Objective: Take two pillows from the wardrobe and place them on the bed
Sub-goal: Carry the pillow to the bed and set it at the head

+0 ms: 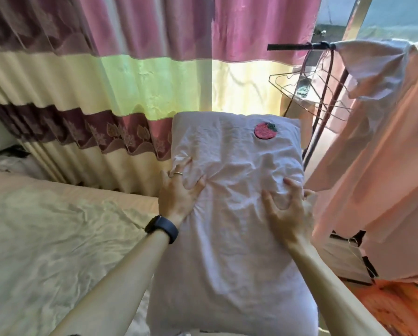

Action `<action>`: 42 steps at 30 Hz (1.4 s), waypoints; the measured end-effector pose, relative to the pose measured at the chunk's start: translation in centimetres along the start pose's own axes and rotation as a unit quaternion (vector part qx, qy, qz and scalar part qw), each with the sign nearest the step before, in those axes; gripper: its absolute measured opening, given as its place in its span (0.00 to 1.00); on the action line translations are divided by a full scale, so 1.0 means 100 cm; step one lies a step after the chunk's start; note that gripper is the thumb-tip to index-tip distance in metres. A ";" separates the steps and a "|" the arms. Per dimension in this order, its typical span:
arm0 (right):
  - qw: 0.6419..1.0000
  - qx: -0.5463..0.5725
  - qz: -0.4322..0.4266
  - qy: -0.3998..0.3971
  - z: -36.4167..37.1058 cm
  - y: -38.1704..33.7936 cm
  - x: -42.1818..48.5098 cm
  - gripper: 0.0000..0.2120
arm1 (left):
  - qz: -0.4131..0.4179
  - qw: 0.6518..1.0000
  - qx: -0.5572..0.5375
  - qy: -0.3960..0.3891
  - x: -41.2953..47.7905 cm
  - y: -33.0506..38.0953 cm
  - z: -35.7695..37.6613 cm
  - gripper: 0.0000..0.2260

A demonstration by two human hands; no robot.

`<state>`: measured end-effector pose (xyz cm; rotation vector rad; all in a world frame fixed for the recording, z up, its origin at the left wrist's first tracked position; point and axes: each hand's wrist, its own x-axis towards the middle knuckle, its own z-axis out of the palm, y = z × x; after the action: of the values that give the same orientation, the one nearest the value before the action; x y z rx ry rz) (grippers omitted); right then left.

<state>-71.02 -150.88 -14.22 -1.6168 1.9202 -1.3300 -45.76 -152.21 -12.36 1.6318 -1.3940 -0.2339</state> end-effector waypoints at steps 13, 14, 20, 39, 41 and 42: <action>0.980 -0.021 -0.076 -0.184 0.218 -0.044 0.199 0.26 | -0.158 0.979 0.074 0.104 0.174 -0.118 0.038 0.27; 0.976 -0.020 -0.088 -0.198 0.239 -0.049 0.209 0.26 | -0.172 0.976 0.080 0.110 0.185 -0.132 0.038 0.28; 0.955 -0.014 -0.118 -0.273 0.365 -0.088 0.258 0.25 | -0.244 0.953 0.093 0.151 0.251 -0.211 0.031 0.27; 0.821 -0.001 -0.286 -0.495 0.683 -0.194 0.411 0.28 | -0.460 0.804 0.142 0.350 0.424 -0.338 0.046 0.25; 0.797 0.013 -0.314 -0.515 0.709 -0.202 0.430 0.28 | -0.467 0.787 0.139 0.379 0.443 -0.340 0.057 0.25; 0.789 0.018 -0.321 -0.523 0.720 -0.208 0.440 0.28 | -0.471 0.780 0.141 0.389 0.454 -0.340 0.060 0.25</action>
<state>-20.53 -221.16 -21.64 -2.3503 0.6806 -0.3432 -11.87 -197.06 -22.11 2.2024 0.0981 0.1052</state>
